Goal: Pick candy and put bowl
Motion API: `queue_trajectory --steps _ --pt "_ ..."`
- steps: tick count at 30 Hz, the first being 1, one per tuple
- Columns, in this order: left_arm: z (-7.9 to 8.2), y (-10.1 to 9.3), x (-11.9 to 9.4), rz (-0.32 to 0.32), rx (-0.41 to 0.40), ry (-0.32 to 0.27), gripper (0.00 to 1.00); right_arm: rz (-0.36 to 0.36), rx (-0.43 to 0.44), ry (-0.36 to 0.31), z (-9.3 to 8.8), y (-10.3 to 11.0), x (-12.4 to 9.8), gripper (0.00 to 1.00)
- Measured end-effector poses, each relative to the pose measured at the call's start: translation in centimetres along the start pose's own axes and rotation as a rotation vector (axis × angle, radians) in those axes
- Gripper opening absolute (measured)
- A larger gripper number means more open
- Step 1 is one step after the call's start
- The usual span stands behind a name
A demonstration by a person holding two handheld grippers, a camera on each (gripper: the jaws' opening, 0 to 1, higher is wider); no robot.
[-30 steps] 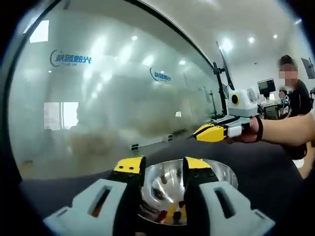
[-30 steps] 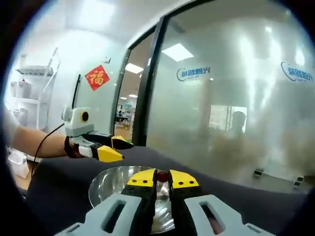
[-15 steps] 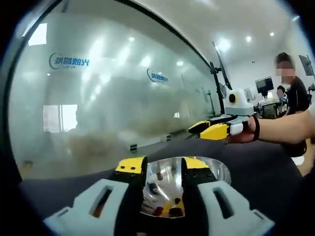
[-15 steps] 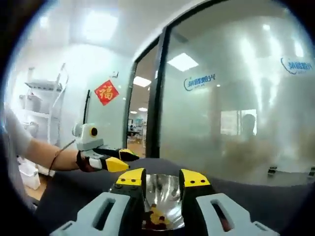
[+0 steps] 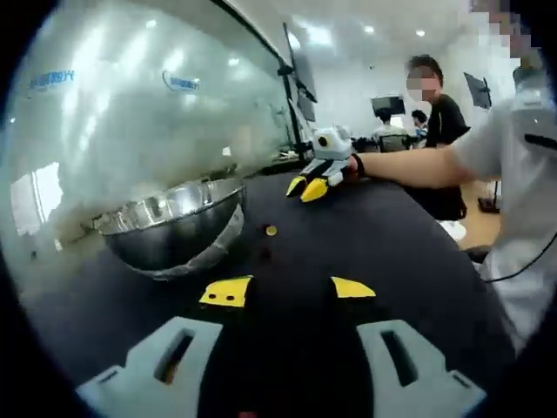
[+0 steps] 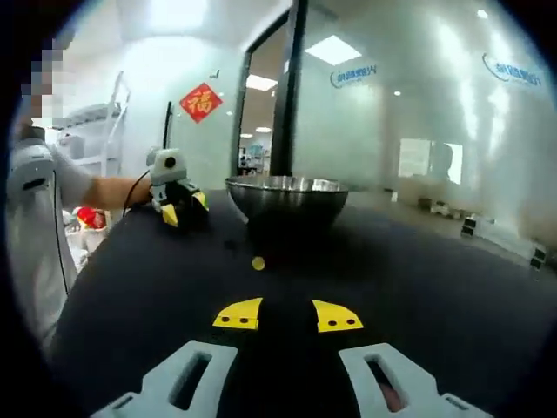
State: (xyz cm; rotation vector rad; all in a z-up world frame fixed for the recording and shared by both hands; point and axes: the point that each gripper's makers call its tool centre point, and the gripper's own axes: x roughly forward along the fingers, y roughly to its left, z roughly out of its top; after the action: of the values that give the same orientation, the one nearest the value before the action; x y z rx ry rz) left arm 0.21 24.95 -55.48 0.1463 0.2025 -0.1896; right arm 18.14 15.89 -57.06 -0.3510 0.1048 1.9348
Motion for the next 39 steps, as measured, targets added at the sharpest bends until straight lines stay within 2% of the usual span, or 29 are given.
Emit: queue_trajectory --steps 2,4,5,8,10,16,18,23,26,39 --pt "-1.0 0.5 1.5 0.014 0.015 0.046 0.22 0.041 -0.023 0.066 -1.2 0.6 0.7 0.16" --pt "-1.7 -0.4 2.4 -0.012 0.043 0.09 0.2 0.04 -0.013 0.06 -0.7 0.2 1.2 0.15" --pt "-0.8 0.1 2.8 -0.014 0.03 0.045 0.19 0.042 -0.01 0.07 -0.8 0.1 1.6 0.15" --pt "-0.8 0.4 3.9 0.01 0.03 0.056 0.19 0.042 0.006 0.061 -0.6 -0.1 3.0 0.15" --pt "-0.6 0.4 4.6 0.011 0.034 0.047 0.19 0.048 -0.014 0.051 -0.2 0.0 4.0 0.14" --pt "-0.2 -0.1 6.3 0.004 0.021 0.043 0.19 0.104 -0.027 0.043 0.8 0.5 6.8 0.13" --pt "-0.2 0.5 7.2 0.0 0.011 0.05 0.18 0.123 -0.033 0.041 1.0 0.8 7.5 0.13" --pt "-0.3 -0.9 7.2 -0.039 0.028 0.053 0.05 0.139 -0.049 0.038 1.5 1.5 8.9 0.08" --pt "-0.3 -1.1 7.1 -0.044 0.026 0.052 0.04 0.136 -0.074 0.03 1.6 1.7 9.2 0.05" --pt "-0.4 -0.8 7.3 -0.054 0.037 0.046 0.03 0.107 -0.078 0.021 1.6 1.5 8.8 0.04"
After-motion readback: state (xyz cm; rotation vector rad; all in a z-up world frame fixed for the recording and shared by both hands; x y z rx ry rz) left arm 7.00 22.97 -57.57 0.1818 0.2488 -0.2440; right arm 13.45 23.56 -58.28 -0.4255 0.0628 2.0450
